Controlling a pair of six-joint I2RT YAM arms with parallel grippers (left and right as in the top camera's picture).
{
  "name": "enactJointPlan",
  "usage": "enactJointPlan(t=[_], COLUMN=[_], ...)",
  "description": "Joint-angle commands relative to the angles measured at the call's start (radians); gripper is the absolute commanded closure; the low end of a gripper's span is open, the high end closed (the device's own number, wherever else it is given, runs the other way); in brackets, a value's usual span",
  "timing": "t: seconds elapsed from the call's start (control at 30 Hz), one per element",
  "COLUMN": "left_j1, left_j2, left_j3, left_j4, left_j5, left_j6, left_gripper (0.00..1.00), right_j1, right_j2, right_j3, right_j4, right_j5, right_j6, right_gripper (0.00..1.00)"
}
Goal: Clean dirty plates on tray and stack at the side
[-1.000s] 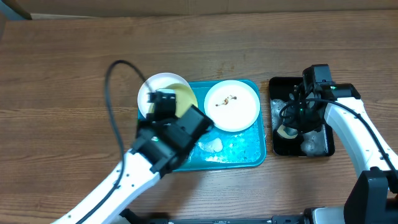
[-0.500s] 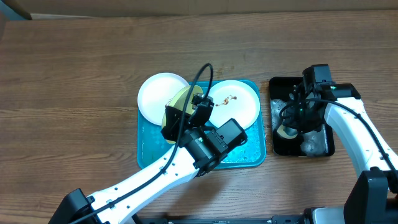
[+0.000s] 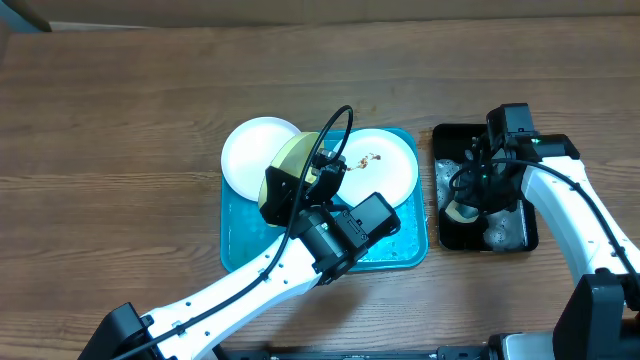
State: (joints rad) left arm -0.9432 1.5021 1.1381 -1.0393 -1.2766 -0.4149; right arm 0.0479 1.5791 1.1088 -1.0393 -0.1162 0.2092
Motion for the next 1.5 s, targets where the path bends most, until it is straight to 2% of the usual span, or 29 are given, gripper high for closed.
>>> enactJointPlan(t=[0.0, 0.3, 0.43, 0.57, 0.7, 0.87, 1.0, 1.23, 1.3, 1.47], left_j1=[-0.008, -0.007, -0.005, 0.006, 0.063, 0.188, 0.283, 0.488, 0.568, 0.835], left_j2=[0.005, 0.005, 0.005, 0.005, 0.001, -0.008, -0.039, -0.190, -0.235, -0.267], left_j3=[0.021, 0.021, 0.021, 0.021, 0.021, 0.023, 0.024, 0.024, 0.024, 0.024], left_j4=[0.004, 0.000, -0.004, -0.057, -0.116, -0.100, -0.095, 0.001, 0.037, 0.050], left_j5=[-0.038, 0.027, 0.163, 0.367, 0.437, 0.613, 0.674, 0.906, 0.996, 1.165], left_j6=[-0.004, -0.038, -0.092, -0.243, -0.462, -0.541, -0.524, -0.317, -0.219, -0.087], left_gripper=[0.96, 0.96, 0.96, 0.96, 0.96, 0.96, 0.96, 0.96, 0.96, 0.96], right_j1=[-0.003, -0.003, -0.003, -0.003, -0.003, -0.003, -0.003, -0.003, -0.003, -0.003], right_j2=[-0.021, -0.021, -0.021, -0.021, -0.021, -0.021, -0.021, -0.021, -0.021, -0.021], right_j3=[0.016, 0.016, 0.016, 0.016, 0.016, 0.016, 0.016, 0.016, 0.016, 0.016], right_j4=[0.005, 0.005, 0.004, -0.016, -0.018, -0.015, -0.014, -0.008, -0.007, -0.008], right_j5=[-0.006, -0.006, -0.009, -0.009, -0.009, -0.008, 0.019, 0.026, 0.026, 0.029], right_j6=[-0.004, -0.003, 0.000, -0.001, -0.001, -0.001, -0.002, -0.002, -0.002, -0.005], right_gripper=[0.96, 0.96, 0.96, 0.96, 0.96, 0.96, 0.96, 0.96, 0.96, 0.96])
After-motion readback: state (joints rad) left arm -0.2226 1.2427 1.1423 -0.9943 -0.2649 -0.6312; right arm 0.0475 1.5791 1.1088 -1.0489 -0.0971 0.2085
